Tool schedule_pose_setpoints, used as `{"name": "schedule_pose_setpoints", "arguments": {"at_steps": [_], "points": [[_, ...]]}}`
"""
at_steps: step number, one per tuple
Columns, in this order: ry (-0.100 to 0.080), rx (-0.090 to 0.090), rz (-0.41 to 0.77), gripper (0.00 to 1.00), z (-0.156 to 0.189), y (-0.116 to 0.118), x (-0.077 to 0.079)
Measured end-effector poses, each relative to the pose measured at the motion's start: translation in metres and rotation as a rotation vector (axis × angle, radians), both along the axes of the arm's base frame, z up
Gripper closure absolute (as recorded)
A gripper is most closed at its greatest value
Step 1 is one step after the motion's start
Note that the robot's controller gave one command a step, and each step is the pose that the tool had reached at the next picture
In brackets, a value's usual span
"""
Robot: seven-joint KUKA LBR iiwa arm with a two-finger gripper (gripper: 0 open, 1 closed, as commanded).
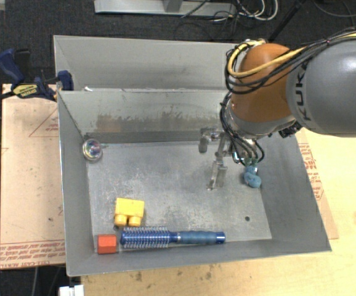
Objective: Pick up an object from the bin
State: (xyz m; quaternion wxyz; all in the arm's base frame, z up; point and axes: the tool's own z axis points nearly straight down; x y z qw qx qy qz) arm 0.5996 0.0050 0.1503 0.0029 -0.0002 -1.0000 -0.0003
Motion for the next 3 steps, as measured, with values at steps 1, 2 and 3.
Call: {"name": "schedule_pose_setpoints", "arguments": {"at_steps": [1, 2, 3], "points": [[0.004, 0.001, -0.091, 0.00, -0.056, 0.006, -0.115], [-0.020, 0.001, 0.092, 0.00, -0.079, 0.027, -0.114], [-0.007, 0.001, 0.092, 1.00, -0.080, 0.027, -0.117]]}}
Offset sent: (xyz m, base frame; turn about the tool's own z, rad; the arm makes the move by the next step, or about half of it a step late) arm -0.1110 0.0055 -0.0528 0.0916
